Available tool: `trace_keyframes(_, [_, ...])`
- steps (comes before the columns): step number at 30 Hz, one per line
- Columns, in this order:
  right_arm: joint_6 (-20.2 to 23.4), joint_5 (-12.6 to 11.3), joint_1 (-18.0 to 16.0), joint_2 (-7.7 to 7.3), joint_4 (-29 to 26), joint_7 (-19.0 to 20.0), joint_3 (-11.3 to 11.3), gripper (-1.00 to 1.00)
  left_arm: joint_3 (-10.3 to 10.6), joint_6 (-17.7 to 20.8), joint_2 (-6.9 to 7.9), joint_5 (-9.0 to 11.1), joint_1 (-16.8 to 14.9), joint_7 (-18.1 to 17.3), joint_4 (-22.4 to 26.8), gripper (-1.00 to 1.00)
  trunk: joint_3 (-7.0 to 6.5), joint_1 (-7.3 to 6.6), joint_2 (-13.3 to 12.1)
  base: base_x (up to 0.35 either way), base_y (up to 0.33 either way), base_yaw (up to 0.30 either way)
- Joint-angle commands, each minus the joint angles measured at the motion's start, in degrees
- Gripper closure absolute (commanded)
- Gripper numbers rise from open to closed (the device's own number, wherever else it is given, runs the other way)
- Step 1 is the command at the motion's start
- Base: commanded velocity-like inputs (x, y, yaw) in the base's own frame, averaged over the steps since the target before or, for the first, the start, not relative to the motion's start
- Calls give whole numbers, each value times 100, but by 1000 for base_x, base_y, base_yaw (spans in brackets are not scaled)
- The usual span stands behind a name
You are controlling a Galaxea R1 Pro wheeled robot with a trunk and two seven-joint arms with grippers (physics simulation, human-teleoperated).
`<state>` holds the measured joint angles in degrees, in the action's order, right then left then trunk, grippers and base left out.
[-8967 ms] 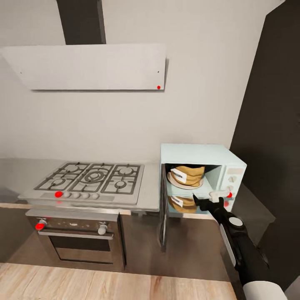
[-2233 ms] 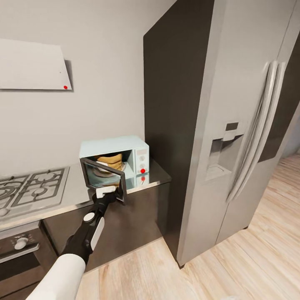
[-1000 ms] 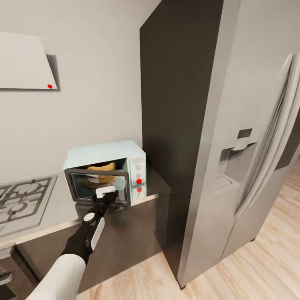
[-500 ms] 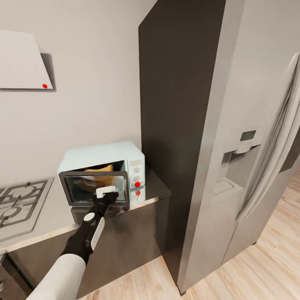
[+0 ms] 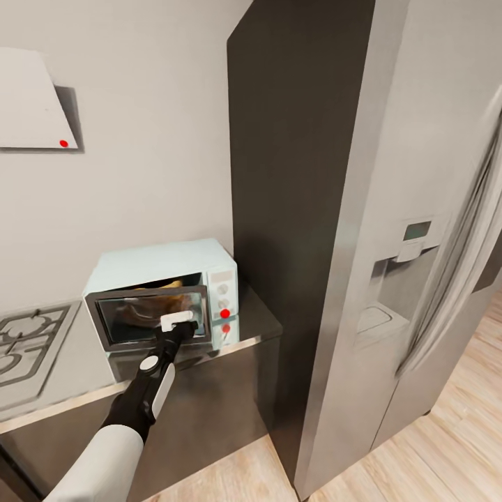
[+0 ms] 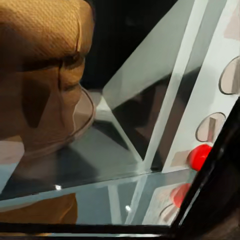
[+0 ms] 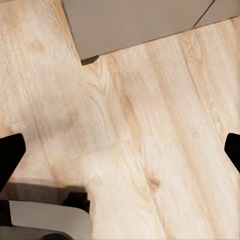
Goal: In the kitchen, take the popcorn bag from the countertop, put it into the microwave, and heat it until the popcorn is cooked so the cooked popcorn ends up inside the bag.
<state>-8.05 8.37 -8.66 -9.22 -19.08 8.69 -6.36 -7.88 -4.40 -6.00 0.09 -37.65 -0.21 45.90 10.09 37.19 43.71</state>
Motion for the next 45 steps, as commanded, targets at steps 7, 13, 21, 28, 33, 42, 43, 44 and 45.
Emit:
trace_keyframes(7, [-21, 59, -5, 0, 6, 37, -49, -100, -12, -16, 1, 0, -5, -5, -2, -100, 8, 2, 7, 86, -58, 0])
trace_keyframes(13, [-21, 59, -5, 0, 3, 37, -49, -100, -12, -17, 2, 0, -5, -5, -2, -100, 8, 2, 7, 9, -6, 0])
trace_keyframes(21, [-6, 60, -22, 11, 1, 49, -7, -100, -14, -17, 19, 0, -5, -5, -2, -100, 8, 2, 7, 100, 0, 0])
trace_keyframes(28, [-4, 59, -40, -1, 0, 37, 165, -100, -17, -16, 19, 0, -5, -10, -2, -100, 8, 2, 7, 1, 0, 0])
trace_keyframes(33, [-4, 59, -40, 0, 0, 37, 167, -100, -21, -17, 20, 0, -5, -10, -2, -100, 8, 2, 7, 11, 0, 0])
trace_keyframes(42, [-4, 59, -32, 0, 0, 37, 170, -100, -21, -17, 24, 0, -5, -13, -2, -100, 8, 2, 7, 87, 0, 0])
trace_keyframes(43, [-4, 59, -32, 0, 0, 37, 170, -100, -21, -15, 24, 0, -5, -11, -2, -100, 8, 2, 7, 2, 0, 0])
trace_keyframes(44, [-4, 59, -31, 0, 0, 38, 170, -100, -21, -16, 26, 0, -5, -11, -2, -100, 8, 2, 7, 1, 0, 0])
trace_keyframes(45, [-4, 59, -31, 0, 0, 38, 170, -100, -21, -16, 27, 0, -5, -12, -2, -100, 8, 2, 7, 0, 0, 0])
